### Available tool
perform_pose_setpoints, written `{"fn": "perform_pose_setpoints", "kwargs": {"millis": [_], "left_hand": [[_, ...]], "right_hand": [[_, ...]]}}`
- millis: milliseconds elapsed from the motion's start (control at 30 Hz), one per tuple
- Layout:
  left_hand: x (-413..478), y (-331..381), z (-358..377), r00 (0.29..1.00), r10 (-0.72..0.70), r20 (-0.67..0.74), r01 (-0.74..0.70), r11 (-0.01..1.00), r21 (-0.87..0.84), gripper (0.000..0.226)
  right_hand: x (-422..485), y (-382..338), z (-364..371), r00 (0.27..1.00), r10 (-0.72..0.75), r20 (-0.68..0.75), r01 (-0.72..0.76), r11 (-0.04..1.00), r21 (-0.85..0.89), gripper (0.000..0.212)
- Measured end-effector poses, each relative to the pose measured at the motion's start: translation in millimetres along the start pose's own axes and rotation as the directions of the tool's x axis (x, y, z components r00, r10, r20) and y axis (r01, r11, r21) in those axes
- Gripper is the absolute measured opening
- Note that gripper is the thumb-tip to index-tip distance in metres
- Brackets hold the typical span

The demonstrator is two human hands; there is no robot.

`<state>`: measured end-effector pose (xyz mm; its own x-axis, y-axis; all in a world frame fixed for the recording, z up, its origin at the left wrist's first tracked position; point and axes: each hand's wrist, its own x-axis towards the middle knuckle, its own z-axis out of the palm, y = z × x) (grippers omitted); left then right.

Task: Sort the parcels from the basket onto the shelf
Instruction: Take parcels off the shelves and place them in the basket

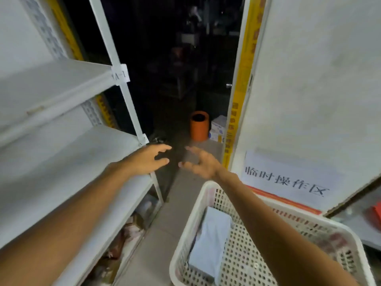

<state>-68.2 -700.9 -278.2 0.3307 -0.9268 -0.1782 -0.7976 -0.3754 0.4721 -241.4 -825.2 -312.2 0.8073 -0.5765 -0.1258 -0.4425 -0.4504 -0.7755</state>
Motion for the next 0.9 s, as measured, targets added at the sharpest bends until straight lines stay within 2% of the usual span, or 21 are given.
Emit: {"fn": "perform_pose_setpoints", "kwargs": {"millis": [100,233,433,600,833,900], "left_hand": [[-49,-18,-41,0.986,-0.056,-0.156,0.071,0.994,0.088,0.050],[-125,-41,-81,0.948,-0.175,-0.266,0.212,0.970,0.118,0.054],[-242,-61,-139,0.815,-0.237,-0.529,0.363,0.920,0.146,0.053],[-350,-79,-171,0.692,-0.298,-0.657,0.474,0.875,0.101,0.052],[-502,-106,-189,0.521,-0.416,-0.746,0.648,0.761,0.028,0.051],[-536,-113,-190,0.498,-0.438,-0.748,0.681,0.732,0.024,0.050]], "right_hand": [[15,-50,8,0.982,-0.166,0.087,0.170,0.985,-0.038,0.065],[19,-117,32,0.932,-0.339,0.130,0.344,0.939,-0.011,0.064],[5,-234,80,0.791,-0.569,0.223,0.582,0.813,0.013,0.066],[-28,-331,128,0.672,-0.681,0.291,0.693,0.717,0.077,0.068],[-91,-443,219,0.503,-0.786,0.359,0.793,0.585,0.171,0.065],[-108,-467,245,0.458,-0.806,0.376,0.813,0.550,0.188,0.064]]}}
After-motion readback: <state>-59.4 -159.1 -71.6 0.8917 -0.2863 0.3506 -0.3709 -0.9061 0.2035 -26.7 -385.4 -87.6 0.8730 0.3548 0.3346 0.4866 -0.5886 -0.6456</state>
